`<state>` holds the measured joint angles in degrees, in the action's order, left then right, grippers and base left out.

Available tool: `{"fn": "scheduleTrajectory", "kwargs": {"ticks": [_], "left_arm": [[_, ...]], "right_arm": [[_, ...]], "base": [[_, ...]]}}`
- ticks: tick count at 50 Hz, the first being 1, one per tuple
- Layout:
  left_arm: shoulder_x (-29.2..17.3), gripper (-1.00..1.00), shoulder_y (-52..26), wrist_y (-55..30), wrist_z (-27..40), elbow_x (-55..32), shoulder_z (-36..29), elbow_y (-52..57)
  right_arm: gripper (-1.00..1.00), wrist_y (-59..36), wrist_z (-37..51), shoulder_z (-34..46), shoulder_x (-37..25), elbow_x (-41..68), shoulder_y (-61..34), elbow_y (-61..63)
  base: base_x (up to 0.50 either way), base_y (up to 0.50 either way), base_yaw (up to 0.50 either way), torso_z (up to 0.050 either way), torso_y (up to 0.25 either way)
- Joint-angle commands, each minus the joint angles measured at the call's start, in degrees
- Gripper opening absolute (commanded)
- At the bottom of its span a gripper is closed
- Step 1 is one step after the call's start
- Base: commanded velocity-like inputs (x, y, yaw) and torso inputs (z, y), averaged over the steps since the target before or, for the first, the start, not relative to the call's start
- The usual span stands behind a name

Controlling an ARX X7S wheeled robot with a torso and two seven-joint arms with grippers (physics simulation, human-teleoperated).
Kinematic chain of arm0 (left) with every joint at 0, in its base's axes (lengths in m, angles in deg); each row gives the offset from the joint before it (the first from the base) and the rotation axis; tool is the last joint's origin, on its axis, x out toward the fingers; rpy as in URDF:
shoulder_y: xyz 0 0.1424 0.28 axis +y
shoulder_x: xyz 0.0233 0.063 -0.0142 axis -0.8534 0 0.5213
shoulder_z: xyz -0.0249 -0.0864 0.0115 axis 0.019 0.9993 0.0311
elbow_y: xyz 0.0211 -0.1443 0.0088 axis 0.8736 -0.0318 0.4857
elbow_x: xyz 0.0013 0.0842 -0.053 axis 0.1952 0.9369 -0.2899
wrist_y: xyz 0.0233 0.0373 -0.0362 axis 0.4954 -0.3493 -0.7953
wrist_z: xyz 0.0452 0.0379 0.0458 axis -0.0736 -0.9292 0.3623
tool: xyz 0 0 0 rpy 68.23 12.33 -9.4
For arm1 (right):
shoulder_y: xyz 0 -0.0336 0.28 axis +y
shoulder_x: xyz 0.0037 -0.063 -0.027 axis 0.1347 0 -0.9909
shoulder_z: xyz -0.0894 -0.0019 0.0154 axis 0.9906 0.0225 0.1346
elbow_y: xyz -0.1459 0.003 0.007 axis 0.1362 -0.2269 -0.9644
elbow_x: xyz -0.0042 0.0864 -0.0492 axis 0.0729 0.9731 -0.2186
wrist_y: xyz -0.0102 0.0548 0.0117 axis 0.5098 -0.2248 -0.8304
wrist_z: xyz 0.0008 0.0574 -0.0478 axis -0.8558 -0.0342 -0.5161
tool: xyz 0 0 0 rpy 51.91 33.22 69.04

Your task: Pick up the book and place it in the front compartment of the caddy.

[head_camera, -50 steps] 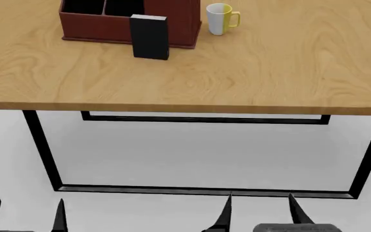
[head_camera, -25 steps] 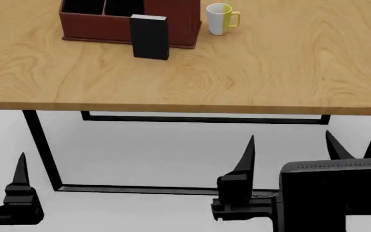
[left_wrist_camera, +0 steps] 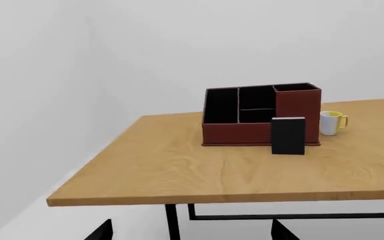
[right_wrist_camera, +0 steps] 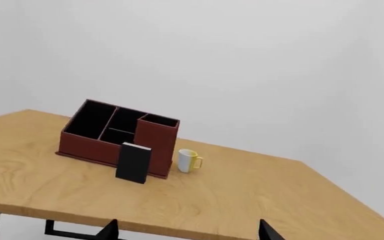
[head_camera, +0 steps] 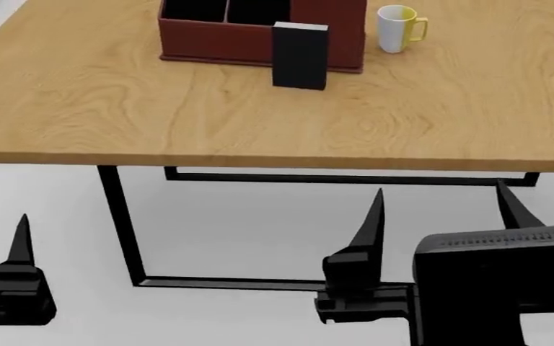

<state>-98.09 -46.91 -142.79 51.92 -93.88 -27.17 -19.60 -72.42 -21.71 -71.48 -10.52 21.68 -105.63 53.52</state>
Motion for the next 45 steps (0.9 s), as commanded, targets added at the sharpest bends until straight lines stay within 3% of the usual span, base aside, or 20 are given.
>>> {"fn": "scheduleTrajectory", "kwargs": {"ticks": [1,10,30,45], "left_arm": [[-0.5,1.00,-0.3,0.0,0.5,-0.1,-0.9,0.5],[-0.8,1.00,0.0,0.4,0.8,-0.2,-1.2,0.6],[-1.2,1.00,0.0,0.4,1.3,-0.9,-1.0,1.3],[-1.4,1.00,-0.2,0.0,1.7,-1.5,-1.1,1.7]], "right_arm": [[1.00,-0.3,-0.3,-2.0,-0.2,0.4,-0.3,0.0],[1.00,-1.3,-0.1,-2.9,0.6,0.7,-0.8,-0.2],[1.00,-3.6,-1.2,-3.4,0.7,2.7,-1.9,1.8],[1.00,-3.7,0.3,-0.9,-0.7,2.3,-1.9,1.7]], "base": [[0.00,0.00,0.00,0.000,0.000],[0.00,-0.01,0.00,0.000,0.000],[0.50,0.00,0.00,0.000,0.000],[0.50,0.26,0.00,0.000,0.002]]}}
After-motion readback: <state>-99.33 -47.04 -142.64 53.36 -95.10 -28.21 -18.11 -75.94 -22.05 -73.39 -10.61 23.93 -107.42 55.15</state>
